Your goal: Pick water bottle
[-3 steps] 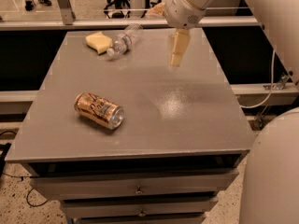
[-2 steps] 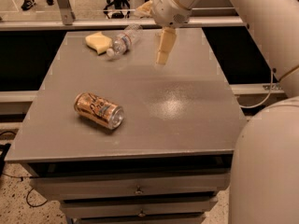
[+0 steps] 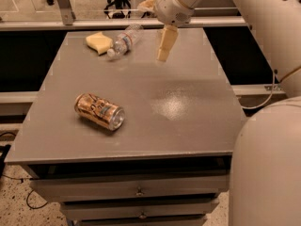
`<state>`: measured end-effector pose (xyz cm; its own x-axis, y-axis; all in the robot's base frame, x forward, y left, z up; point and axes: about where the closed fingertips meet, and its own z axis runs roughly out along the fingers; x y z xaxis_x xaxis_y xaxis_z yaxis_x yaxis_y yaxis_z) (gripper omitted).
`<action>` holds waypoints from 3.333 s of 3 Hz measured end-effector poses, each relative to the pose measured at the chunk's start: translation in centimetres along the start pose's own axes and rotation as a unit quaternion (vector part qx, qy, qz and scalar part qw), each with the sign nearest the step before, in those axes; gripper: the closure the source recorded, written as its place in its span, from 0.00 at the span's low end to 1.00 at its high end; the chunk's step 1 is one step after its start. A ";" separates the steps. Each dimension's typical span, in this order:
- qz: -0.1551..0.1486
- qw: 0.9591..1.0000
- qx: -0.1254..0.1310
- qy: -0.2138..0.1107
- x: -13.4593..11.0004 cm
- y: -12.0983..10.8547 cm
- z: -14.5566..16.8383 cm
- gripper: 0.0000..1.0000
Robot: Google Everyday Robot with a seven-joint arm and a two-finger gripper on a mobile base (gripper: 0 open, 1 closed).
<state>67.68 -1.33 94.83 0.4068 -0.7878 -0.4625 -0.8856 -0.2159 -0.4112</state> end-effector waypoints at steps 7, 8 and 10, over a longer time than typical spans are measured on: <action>0.081 0.991 0.060 0.092 2.4 -12.1 12.4 0.00; 0.075 0.993 0.039 0.083 1.8 -11.3 13.4 0.00; 0.057 0.996 0.012 0.063 1.1 -10.6 14.1 0.17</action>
Offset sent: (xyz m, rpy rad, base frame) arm 0.1471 0.0315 0.0227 0.1272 -0.1450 -0.1006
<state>80.69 8.22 87.61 0.2713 -0.8729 -0.4054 -0.9180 -0.1080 -0.3816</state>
